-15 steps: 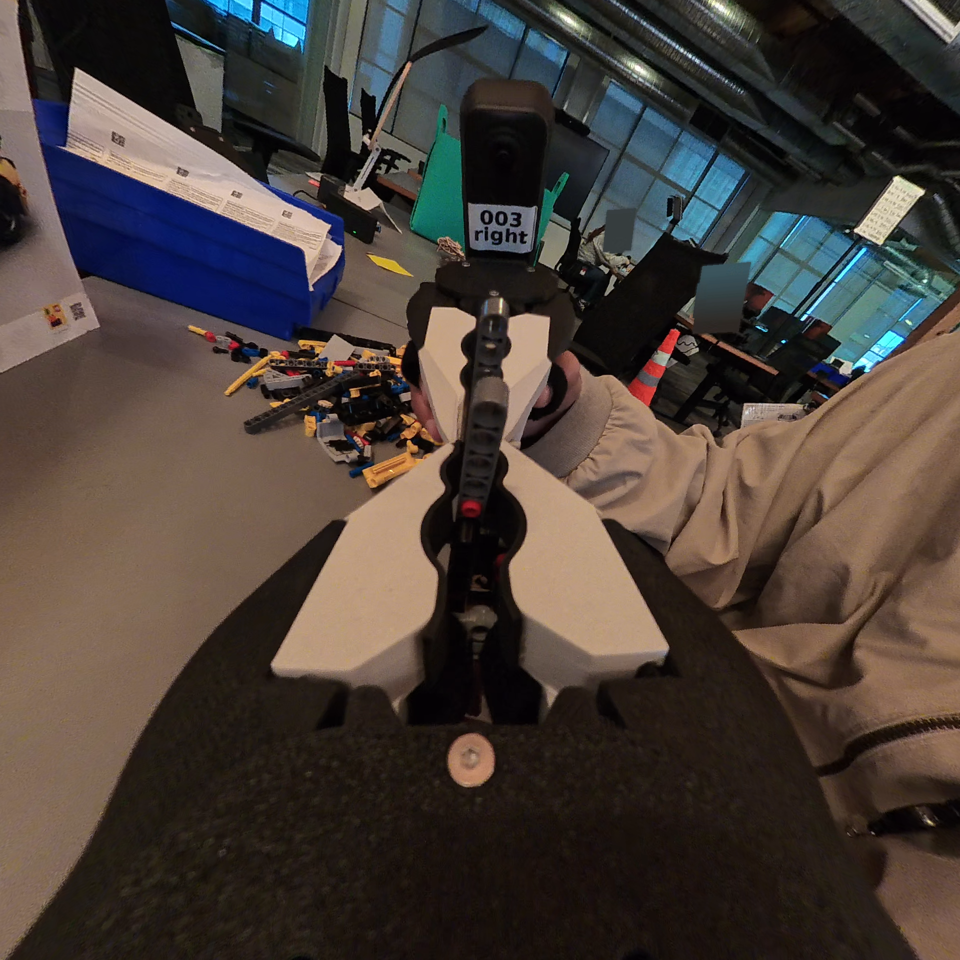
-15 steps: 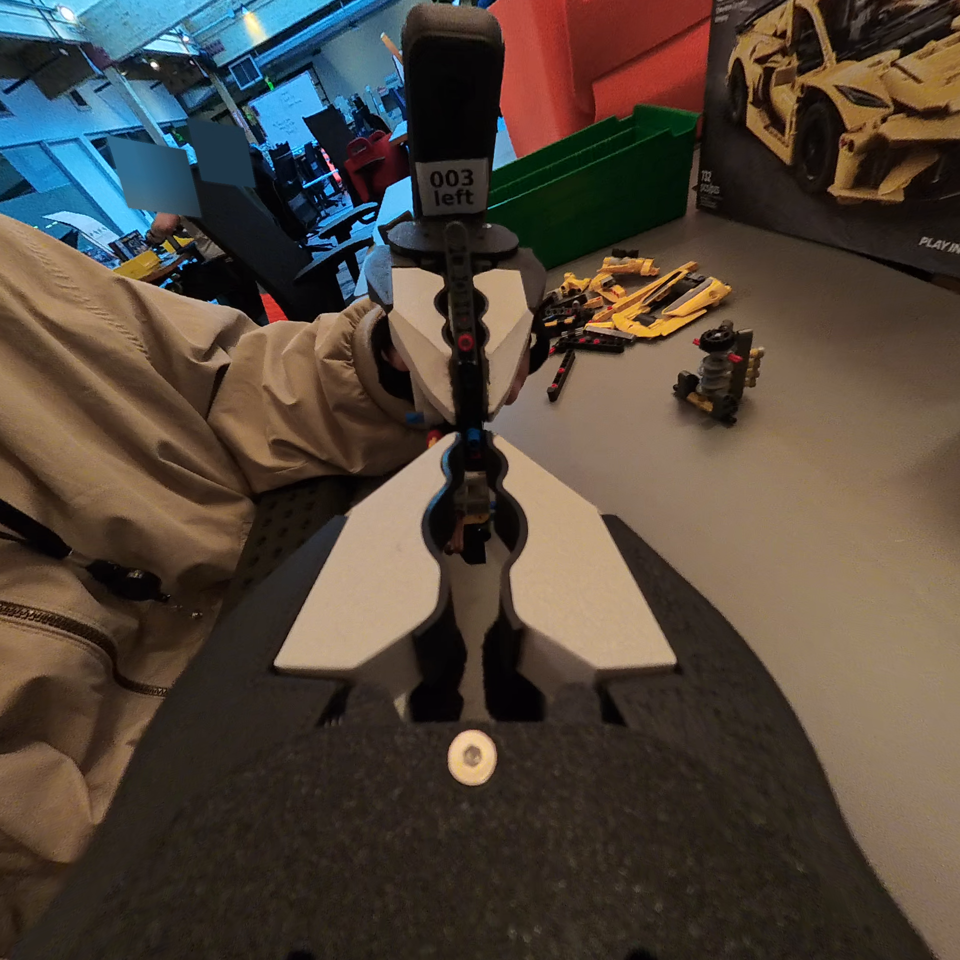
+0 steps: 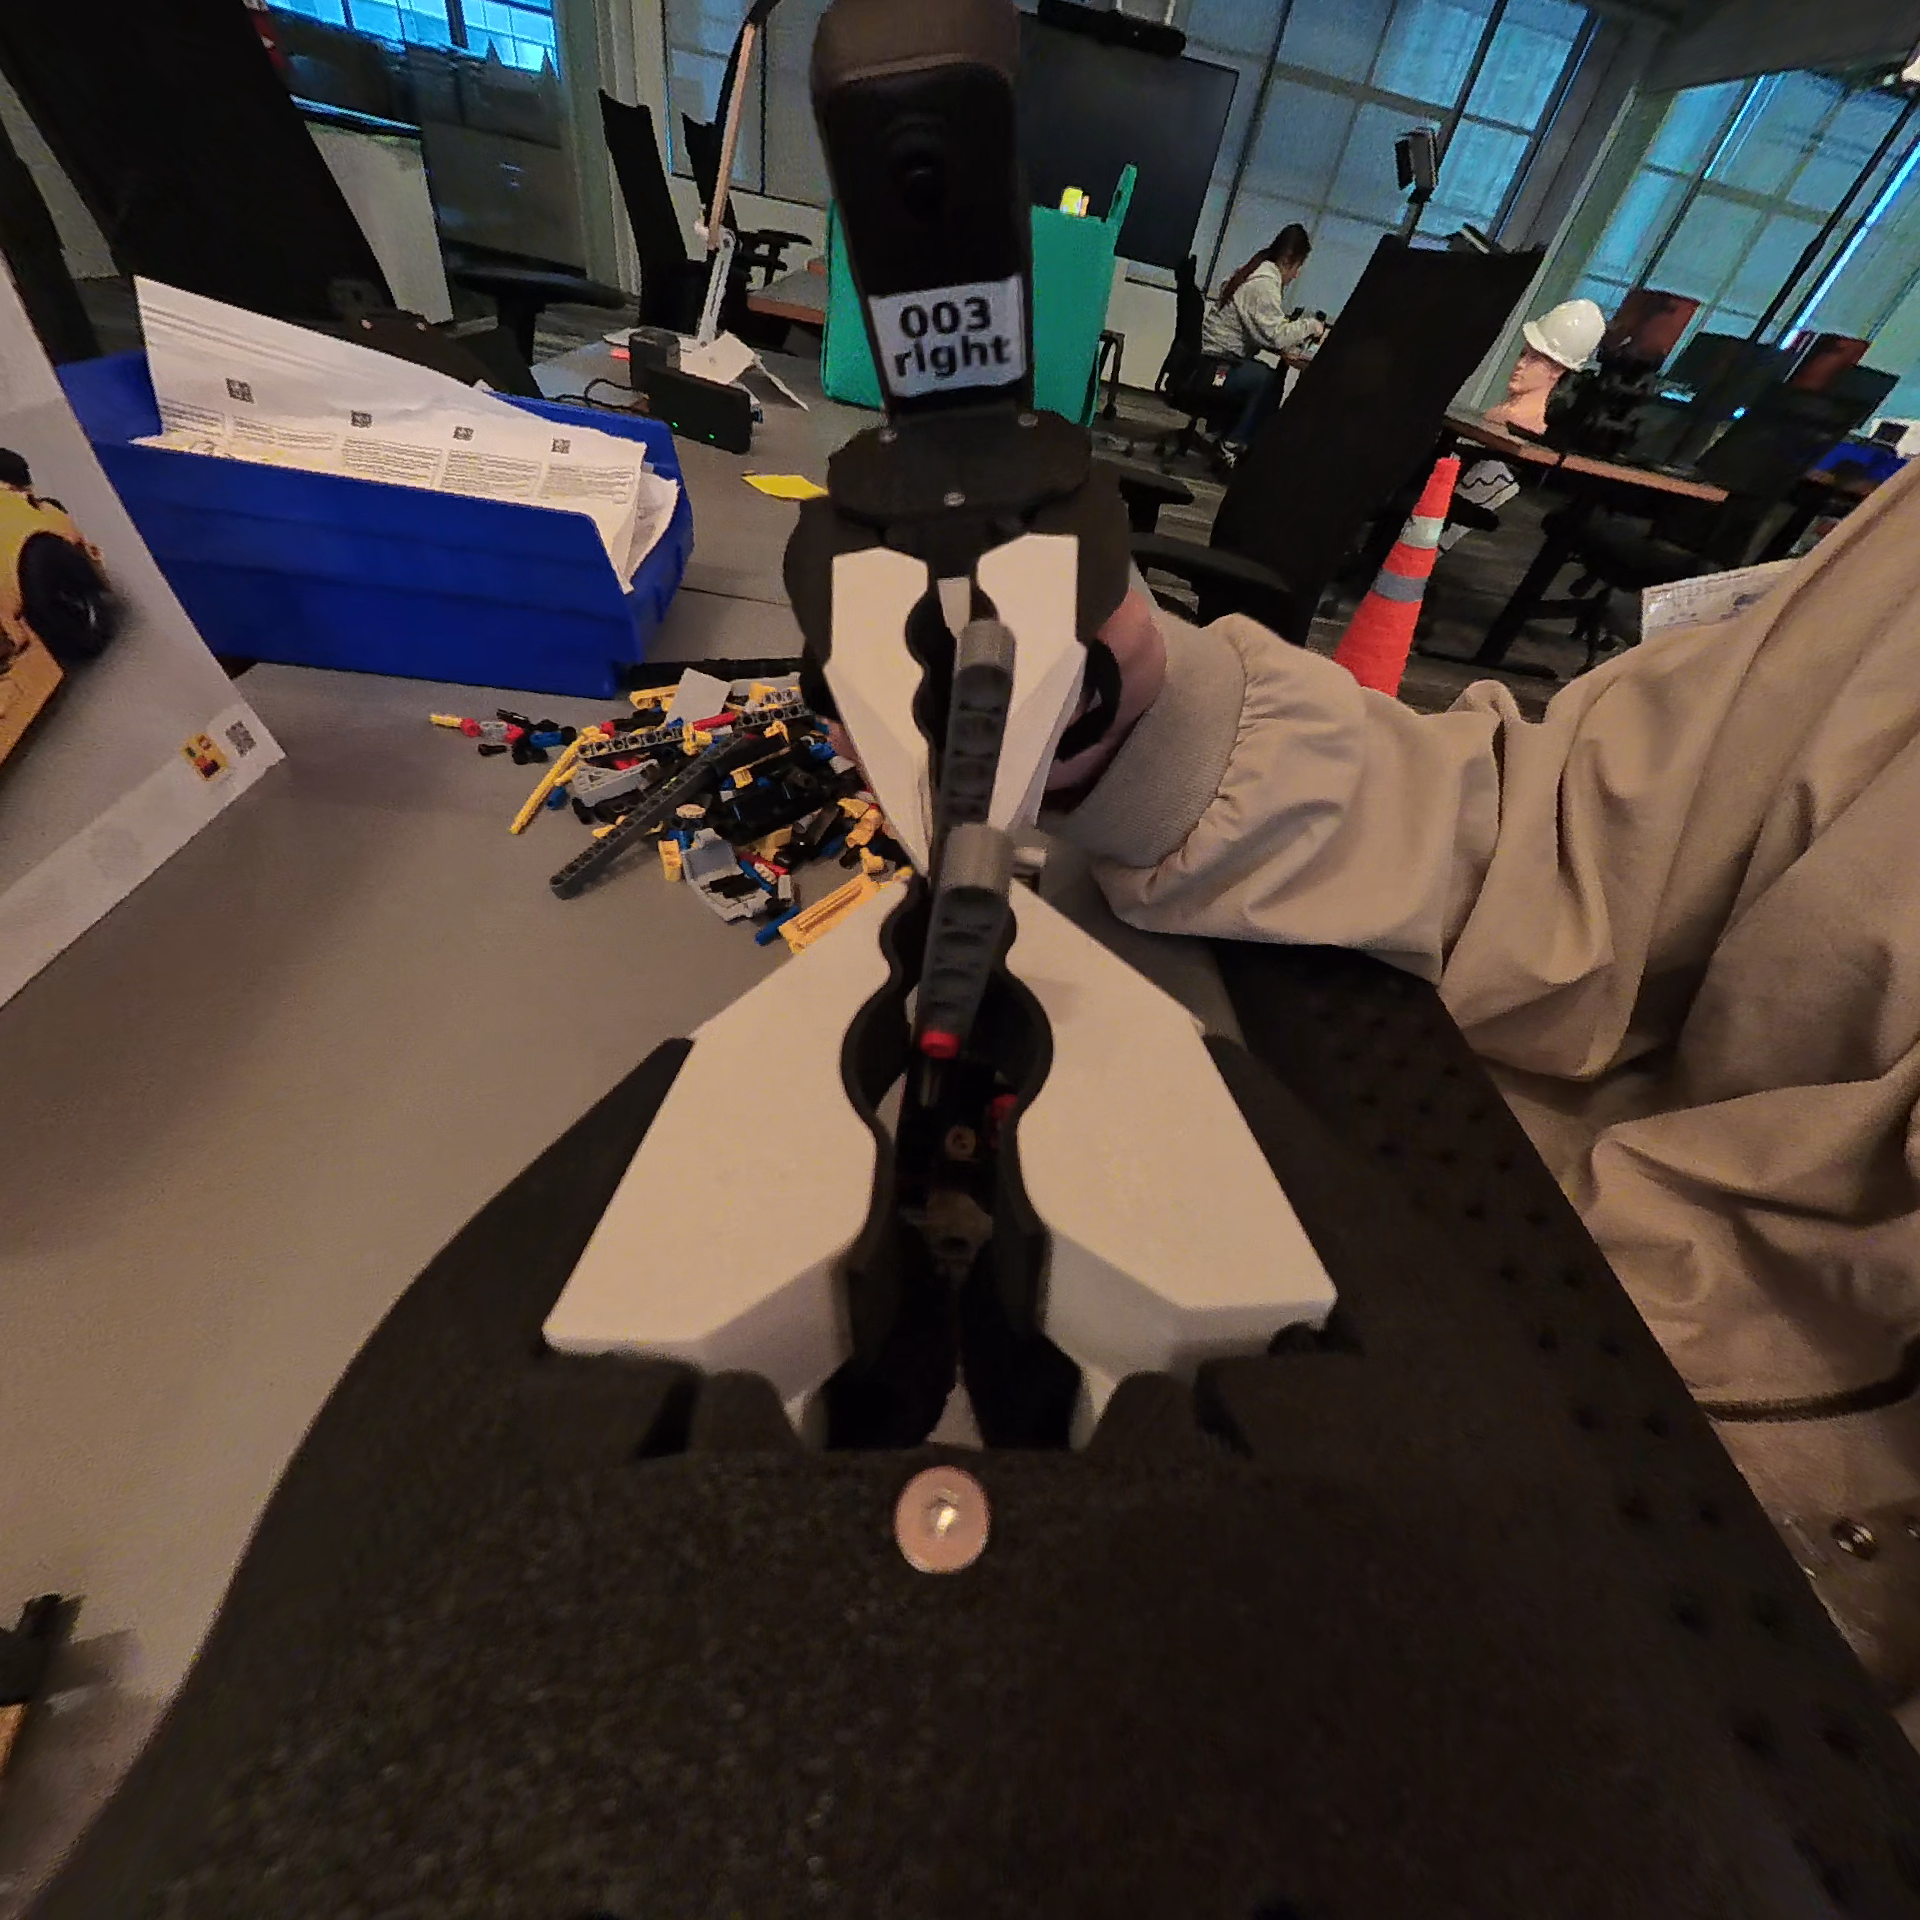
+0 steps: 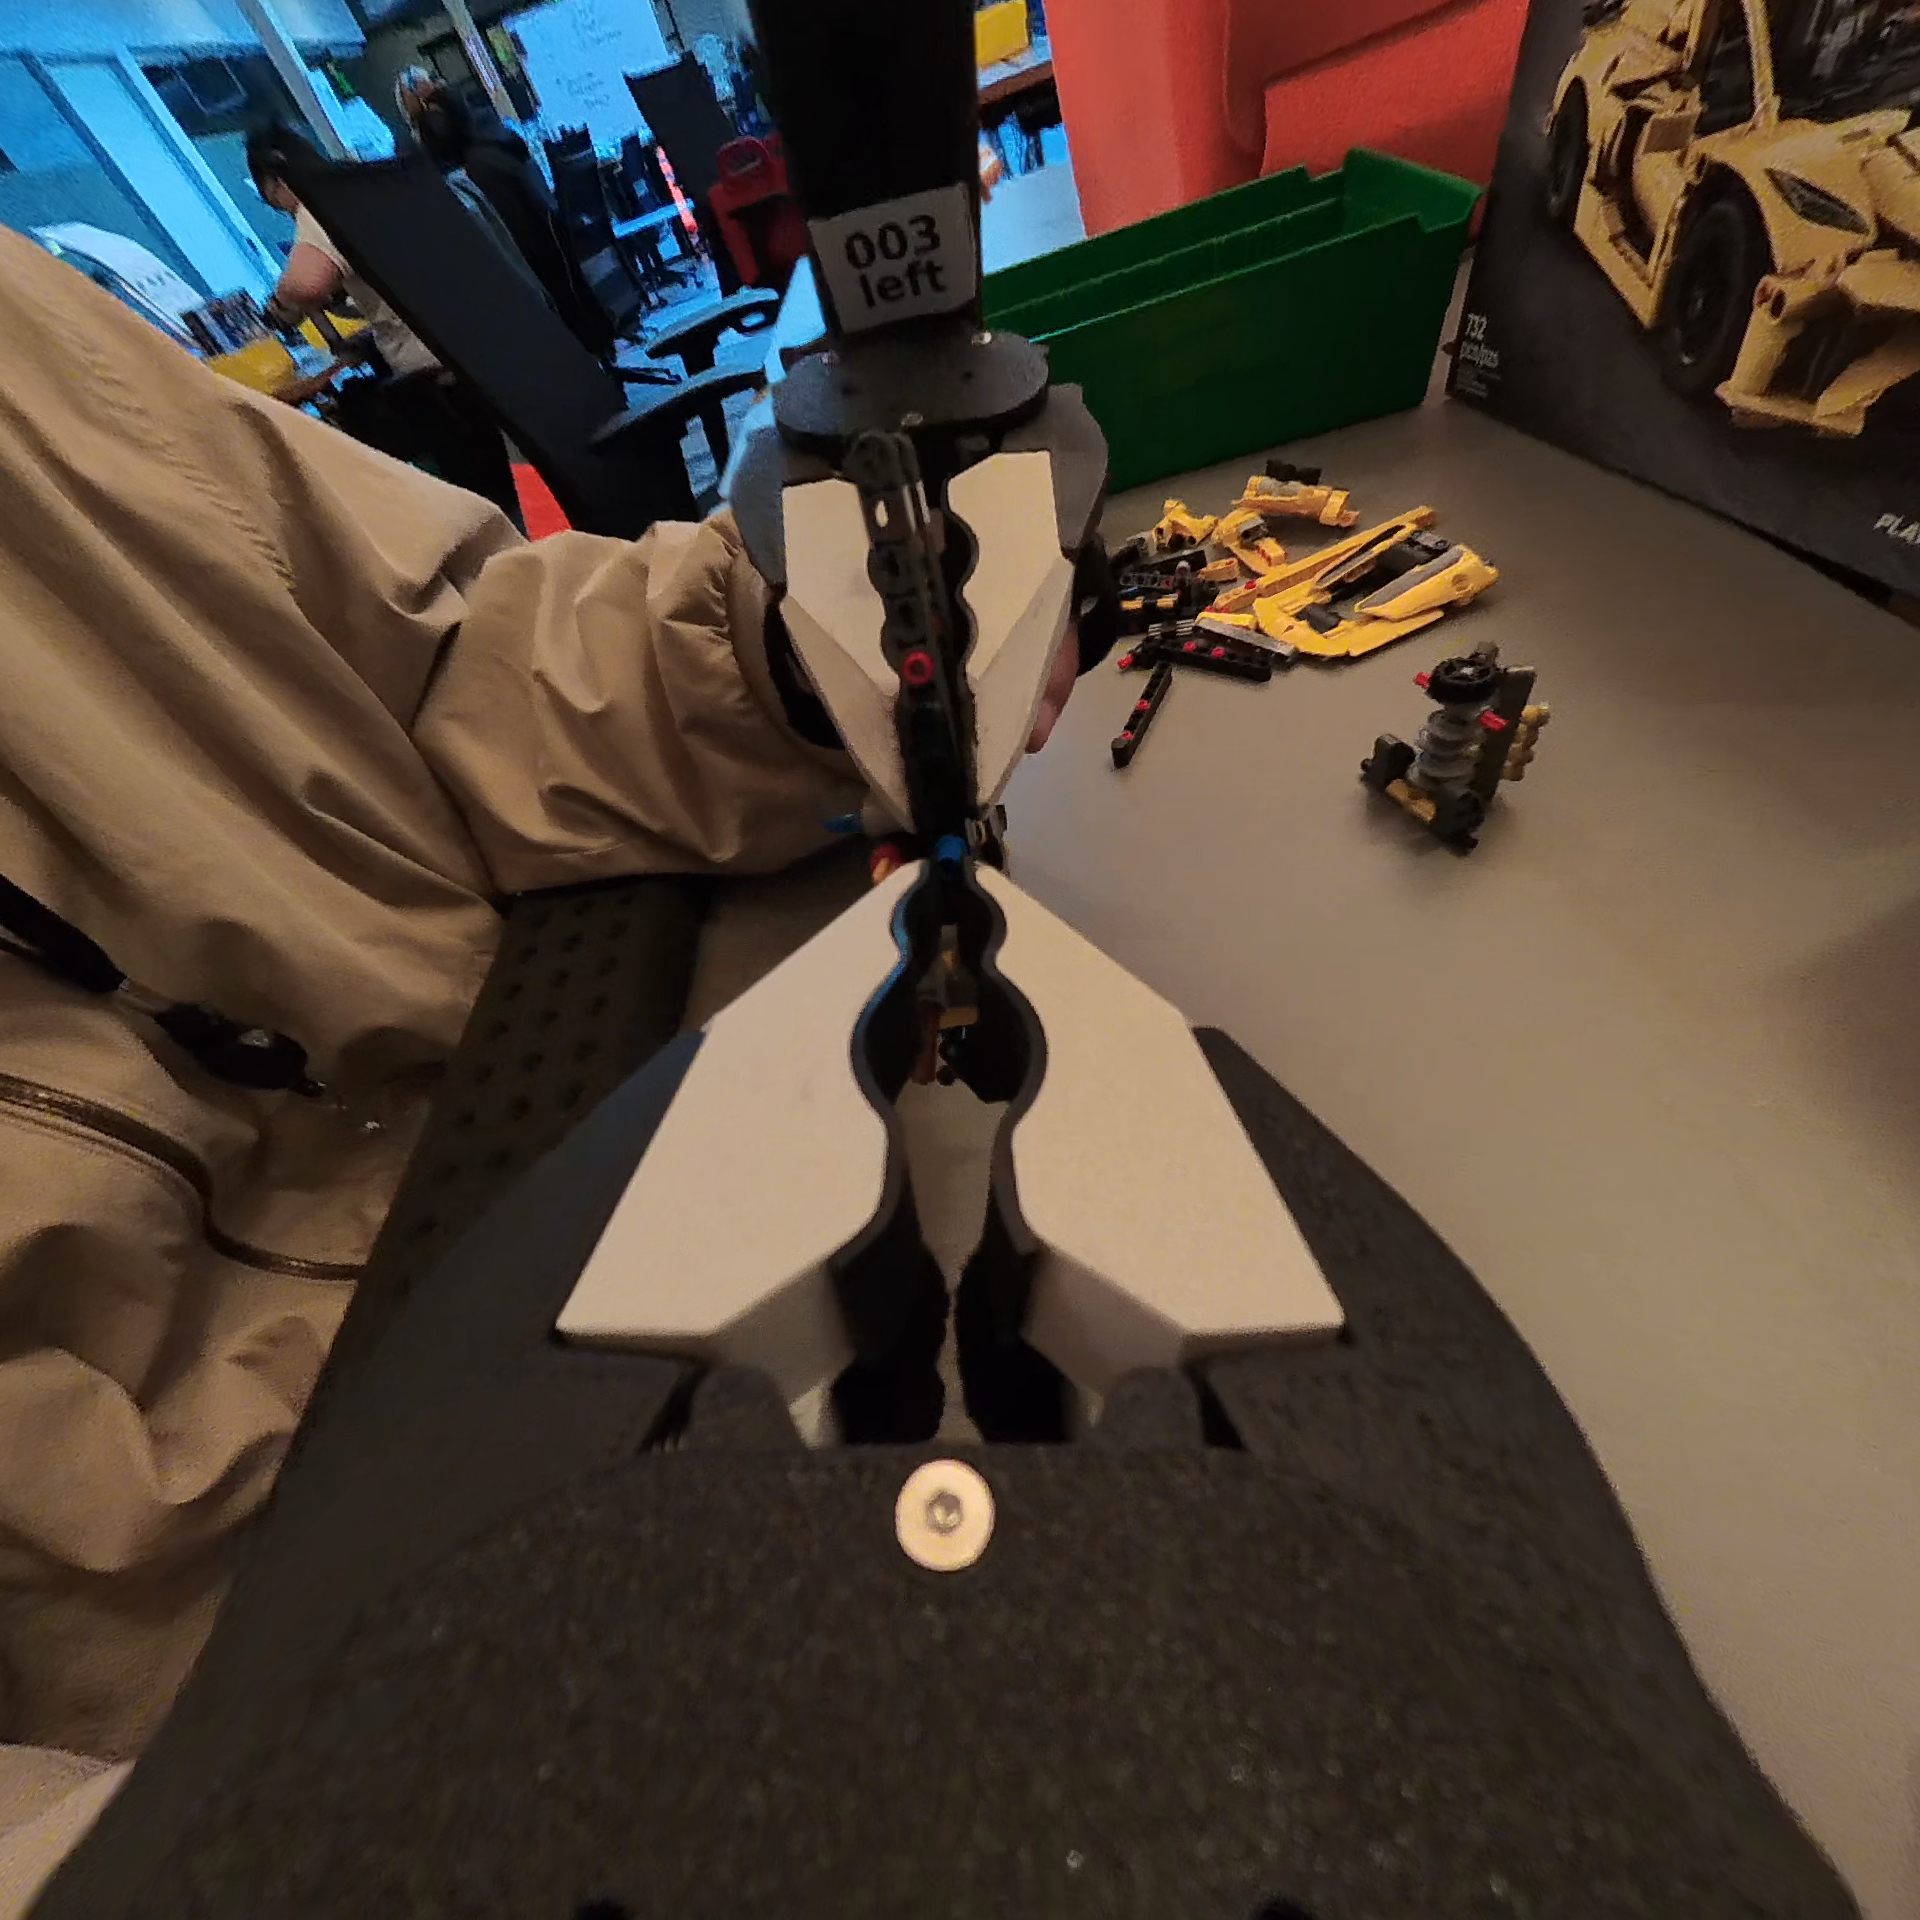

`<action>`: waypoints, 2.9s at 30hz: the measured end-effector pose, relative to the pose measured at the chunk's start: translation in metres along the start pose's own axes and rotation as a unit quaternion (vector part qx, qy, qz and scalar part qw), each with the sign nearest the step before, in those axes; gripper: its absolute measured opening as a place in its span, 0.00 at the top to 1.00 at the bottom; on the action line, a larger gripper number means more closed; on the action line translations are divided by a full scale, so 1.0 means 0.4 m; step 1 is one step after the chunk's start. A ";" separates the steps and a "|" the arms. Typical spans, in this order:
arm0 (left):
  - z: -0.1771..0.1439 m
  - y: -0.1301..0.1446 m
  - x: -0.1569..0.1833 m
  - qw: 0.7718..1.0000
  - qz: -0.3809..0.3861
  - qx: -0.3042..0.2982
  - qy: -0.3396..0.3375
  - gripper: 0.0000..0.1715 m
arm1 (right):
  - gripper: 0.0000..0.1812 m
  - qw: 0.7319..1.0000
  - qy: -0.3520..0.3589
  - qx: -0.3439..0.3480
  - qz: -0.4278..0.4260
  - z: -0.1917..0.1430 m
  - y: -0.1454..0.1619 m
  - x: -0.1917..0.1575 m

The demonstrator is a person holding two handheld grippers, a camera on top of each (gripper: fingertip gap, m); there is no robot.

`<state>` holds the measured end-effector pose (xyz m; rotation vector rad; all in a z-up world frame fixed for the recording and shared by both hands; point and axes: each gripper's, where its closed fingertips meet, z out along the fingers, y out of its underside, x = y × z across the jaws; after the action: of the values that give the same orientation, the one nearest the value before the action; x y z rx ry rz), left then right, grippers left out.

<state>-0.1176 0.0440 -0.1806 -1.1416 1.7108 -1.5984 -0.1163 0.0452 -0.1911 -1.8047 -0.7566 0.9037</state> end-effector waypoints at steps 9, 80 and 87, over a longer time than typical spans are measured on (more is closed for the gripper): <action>-0.027 -0.027 -0.027 0.999 -0.031 0.032 -0.014 0.96 | 1.00 0.995 0.048 0.083 0.029 -0.086 -0.038 0.052; -0.081 -0.072 -0.092 0.947 -0.242 0.204 0.055 0.96 | 0.89 0.980 -0.020 0.181 0.074 -0.030 -0.099 0.021; -0.078 -0.048 -0.117 0.943 -0.268 0.194 0.042 0.96 | 0.83 0.979 0.036 0.166 0.109 -0.013 -0.070 0.076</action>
<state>-0.1159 0.1011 -0.1646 -1.4147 1.0932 -2.2141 -0.0985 0.0774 -0.1714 -1.6299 -0.3390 1.0339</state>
